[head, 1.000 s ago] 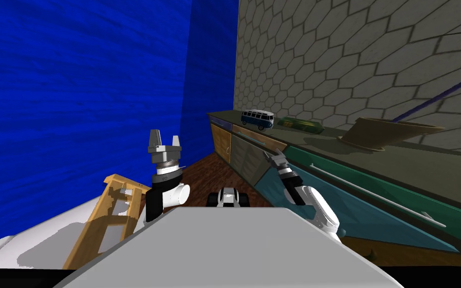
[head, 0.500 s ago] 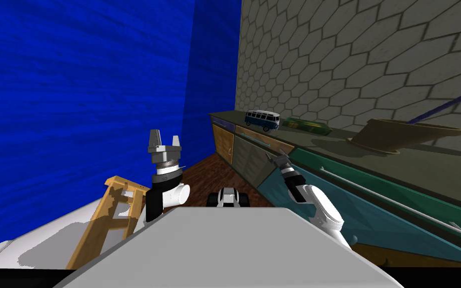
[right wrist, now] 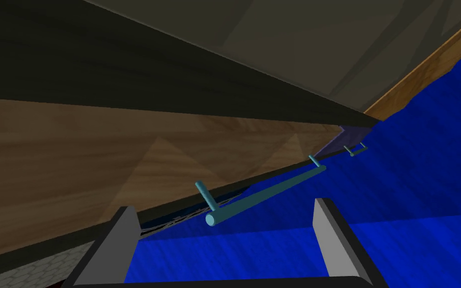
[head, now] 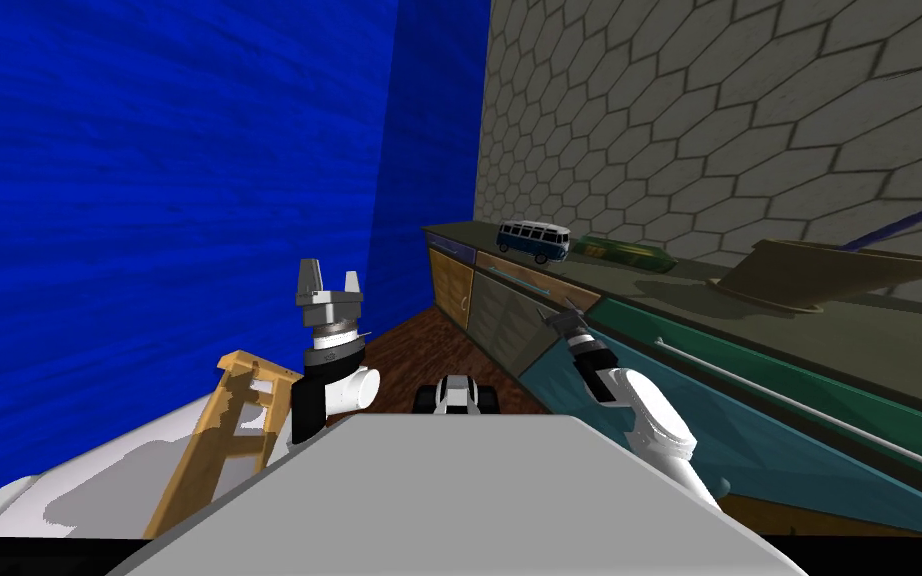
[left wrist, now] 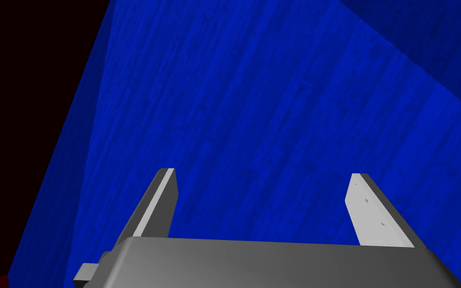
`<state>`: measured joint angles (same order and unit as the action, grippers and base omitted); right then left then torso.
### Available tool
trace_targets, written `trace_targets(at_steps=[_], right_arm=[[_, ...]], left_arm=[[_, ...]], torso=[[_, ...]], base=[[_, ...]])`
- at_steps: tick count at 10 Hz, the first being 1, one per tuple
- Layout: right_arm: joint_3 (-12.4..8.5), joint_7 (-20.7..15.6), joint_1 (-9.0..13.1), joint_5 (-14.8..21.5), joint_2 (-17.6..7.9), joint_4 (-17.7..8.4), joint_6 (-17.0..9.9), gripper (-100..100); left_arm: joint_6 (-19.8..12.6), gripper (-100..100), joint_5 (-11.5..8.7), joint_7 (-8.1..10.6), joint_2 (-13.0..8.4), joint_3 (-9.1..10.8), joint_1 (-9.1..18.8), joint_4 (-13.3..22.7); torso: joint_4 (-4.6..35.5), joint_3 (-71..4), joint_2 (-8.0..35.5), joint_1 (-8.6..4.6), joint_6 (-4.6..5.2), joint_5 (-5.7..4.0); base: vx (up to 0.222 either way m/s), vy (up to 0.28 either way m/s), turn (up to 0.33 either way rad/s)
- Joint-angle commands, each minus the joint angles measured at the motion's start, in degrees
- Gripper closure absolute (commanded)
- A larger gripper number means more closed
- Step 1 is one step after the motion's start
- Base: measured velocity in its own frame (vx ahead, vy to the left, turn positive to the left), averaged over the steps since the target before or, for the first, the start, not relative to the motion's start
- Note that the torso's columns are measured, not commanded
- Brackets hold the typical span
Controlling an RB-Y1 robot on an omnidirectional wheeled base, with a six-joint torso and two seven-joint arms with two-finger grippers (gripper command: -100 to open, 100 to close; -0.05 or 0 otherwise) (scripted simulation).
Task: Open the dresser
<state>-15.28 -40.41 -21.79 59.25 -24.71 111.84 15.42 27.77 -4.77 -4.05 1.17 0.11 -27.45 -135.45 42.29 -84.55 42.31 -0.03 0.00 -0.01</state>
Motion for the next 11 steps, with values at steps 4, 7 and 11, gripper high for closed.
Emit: trace_targets(at_steps=[4, 7, 11], right_arm=[[-3.09, -8.51, 1.26, 6.91, -3.94, -2.84, -0.92, -100], [-4.40, -12.01, 1.84, 9.74, -5.92, -3.97, -1.15, -100], [-5.42, -14.64, 2.18, 11.94, -7.49, -4.70, -1.25, -100]], left_arm=[[0.00, 0, 0.00, 0.00, 0.00, 0.00, 0.00, 0.00], [0.00, 0, 0.00, 0.00, 0.00, 0.00, 0.00, 0.00], [0.00, 0, 0.00, 0.00, 0.00, 0.00, 0.00, 0.00]], torso=[[-0.01, -0.02, -0.03, 0.03, 0.00, 0.01], [-0.01, -0.02, -0.04, 0.03, 0.00, 0.01], [-0.01, -0.03, -0.04, 0.03, 0.01, 0.01]], base=[[-0.009, 0.074, 0.039], [-0.011, 0.063, 0.028], [0.001, 0.042, 0.018]])
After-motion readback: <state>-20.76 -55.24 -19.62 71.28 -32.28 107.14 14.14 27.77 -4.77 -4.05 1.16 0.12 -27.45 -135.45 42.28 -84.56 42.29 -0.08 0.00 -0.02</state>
